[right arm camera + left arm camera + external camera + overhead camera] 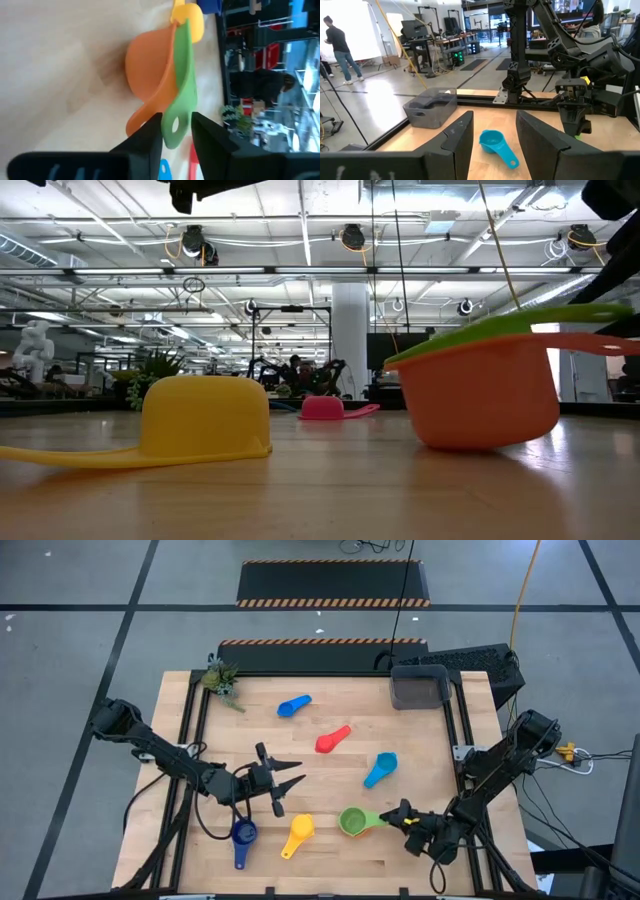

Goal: Nest measuring cups in basket
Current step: Stack the green measuring cup on top of the orange measuring cup

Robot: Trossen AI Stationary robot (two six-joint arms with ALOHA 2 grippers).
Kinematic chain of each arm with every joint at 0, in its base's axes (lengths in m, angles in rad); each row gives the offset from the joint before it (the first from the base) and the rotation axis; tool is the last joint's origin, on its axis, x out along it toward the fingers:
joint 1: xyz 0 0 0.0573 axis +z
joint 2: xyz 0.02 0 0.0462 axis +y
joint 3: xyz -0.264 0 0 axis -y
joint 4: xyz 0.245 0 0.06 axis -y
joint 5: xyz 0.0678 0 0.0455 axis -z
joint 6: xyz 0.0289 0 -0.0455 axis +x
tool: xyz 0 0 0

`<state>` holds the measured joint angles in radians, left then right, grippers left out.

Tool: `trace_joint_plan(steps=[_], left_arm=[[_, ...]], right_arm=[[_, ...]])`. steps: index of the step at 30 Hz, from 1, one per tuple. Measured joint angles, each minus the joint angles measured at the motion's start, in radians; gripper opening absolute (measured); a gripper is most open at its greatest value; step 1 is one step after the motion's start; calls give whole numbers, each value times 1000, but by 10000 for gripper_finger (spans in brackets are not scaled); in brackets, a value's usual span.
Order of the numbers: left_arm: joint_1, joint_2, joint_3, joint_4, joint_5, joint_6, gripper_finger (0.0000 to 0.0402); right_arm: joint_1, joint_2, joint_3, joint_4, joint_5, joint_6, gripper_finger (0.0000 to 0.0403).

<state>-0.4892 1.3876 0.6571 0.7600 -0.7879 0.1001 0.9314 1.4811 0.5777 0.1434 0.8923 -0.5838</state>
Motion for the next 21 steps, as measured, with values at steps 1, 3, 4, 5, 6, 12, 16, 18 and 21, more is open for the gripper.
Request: trace_joint_plan(steps=[1,3,4,5,6,12,16,18,21], left_arm=[[0,0,0,0,0,0,152],[0,0,0,0,0,0,152],[0,0,0,0,0,0,152],[0,0,0,0,0,0,152],[0,0,0,0,0,0,152],[0,0,0,0,0,0,152],[0,0,0,0,0,0,152],[0,0,0,0,0,-1,152],[0,0,0,0,0,-2,152]], right_arm=[[0,0,0,-2,-11,15,106],[0,0,0,-17,-15,43,119],[0,0,0,-23,-15,56,125],[0,0,0,-28,-15,69,131],[0,0,0,-32,-15,77,138],[0,-2,0,-45,-36,106,165],[0,-19,0,-52,-80,149,172],[0,-35,0,-53,-87,173,173],[0,-71,0,-72,-120,213,174]])
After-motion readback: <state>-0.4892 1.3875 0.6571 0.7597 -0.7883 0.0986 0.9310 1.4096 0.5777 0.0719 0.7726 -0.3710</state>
